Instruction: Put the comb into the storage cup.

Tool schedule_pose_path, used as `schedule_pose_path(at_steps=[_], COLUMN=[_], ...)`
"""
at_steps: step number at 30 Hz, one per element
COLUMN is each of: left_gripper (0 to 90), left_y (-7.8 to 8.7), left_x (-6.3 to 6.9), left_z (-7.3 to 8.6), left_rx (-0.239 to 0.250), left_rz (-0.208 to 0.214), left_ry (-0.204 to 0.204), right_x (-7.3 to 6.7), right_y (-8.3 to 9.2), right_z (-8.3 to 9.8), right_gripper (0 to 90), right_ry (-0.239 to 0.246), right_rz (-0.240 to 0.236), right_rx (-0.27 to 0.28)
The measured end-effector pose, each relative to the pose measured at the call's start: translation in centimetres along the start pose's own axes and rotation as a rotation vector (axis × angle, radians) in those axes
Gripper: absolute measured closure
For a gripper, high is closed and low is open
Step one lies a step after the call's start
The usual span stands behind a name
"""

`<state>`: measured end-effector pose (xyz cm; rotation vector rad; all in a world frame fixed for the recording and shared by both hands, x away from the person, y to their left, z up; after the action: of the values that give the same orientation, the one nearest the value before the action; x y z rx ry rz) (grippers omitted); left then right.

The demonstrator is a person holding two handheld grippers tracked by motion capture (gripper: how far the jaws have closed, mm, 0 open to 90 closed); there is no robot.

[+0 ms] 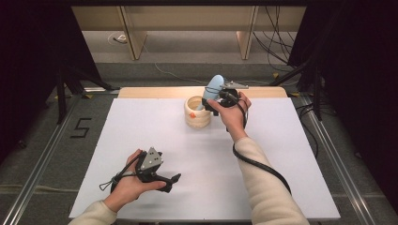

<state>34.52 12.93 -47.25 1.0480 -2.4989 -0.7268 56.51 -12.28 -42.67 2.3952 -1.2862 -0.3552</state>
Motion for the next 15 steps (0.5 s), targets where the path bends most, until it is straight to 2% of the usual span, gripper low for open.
schedule_pose_path(at_steps=[15], left_gripper=[0.0], left_y=[-0.02], left_x=[0.00], left_z=[-0.01], left_rx=[0.001], left_rz=[-0.001], left_ry=[0.001], right_x=[0.02], right_y=[0.95], right_z=[0.22], right_gripper=[8.9], right_ry=[0.001], right_rz=[-0.012], right_rx=[0.000])
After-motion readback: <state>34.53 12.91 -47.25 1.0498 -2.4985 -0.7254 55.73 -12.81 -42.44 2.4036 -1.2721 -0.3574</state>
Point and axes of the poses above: each handheld gripper's, and its own axes: y roughly backward along the jaws, z roughly out of its underside, x roughly to its right, the point moved 2 cm from there along -y, roughly forward along the jaws, and after that the axes turned 7 degrees about y, right-handed, at the moved point
